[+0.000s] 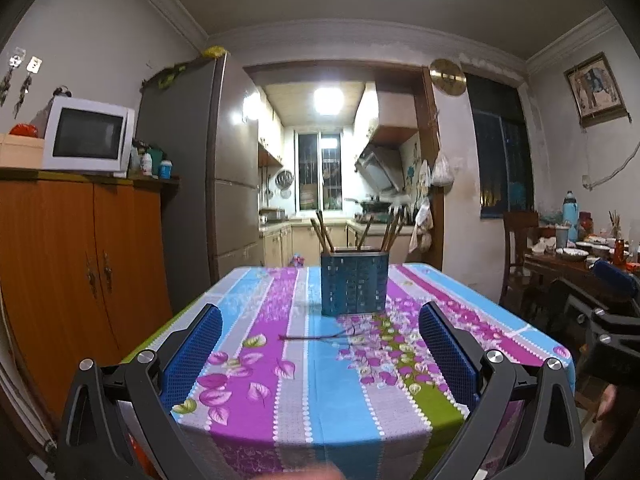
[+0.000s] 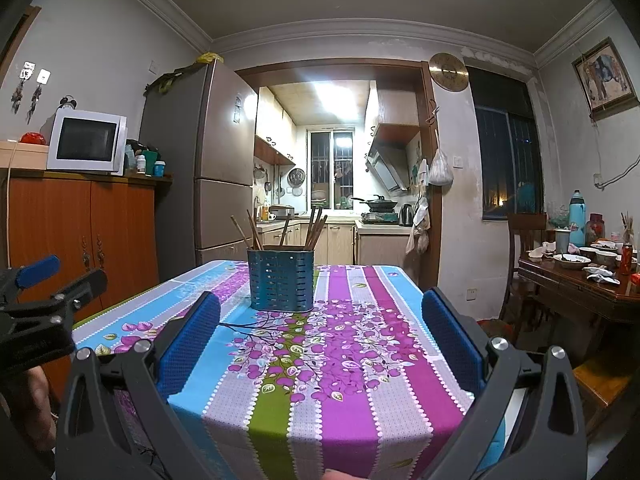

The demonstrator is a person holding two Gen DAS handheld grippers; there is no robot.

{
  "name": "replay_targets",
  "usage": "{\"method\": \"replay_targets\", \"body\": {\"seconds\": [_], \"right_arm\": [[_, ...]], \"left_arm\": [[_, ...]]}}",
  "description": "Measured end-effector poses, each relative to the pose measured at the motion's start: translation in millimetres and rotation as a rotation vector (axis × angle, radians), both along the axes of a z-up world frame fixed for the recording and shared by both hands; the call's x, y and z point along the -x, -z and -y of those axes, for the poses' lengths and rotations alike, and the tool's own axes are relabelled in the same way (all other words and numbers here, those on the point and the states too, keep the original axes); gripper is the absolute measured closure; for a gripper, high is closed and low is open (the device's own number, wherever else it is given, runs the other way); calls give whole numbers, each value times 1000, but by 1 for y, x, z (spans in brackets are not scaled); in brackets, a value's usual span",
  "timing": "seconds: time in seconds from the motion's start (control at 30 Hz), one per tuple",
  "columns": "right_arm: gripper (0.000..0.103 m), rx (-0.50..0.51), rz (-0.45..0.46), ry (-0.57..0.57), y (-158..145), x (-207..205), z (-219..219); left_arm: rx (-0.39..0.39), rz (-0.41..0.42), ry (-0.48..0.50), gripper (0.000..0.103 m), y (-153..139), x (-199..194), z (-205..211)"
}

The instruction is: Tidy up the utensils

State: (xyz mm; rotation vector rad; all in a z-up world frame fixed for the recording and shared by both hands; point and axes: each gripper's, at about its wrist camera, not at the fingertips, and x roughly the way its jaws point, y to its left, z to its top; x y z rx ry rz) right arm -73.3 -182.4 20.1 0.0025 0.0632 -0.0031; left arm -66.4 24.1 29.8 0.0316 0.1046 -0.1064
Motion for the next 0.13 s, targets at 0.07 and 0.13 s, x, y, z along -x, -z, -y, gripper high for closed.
{"method": "replay_targets", "body": {"seconds": [0.07,0.13], "right_arm": [[5,2,-1,1,0,0,0],[5,2,-10,0,0,-1,1]], "left_arm": [[5,-11,2,5,1,-2,0],[4,-14,-1,5,1,-4,0]]}}
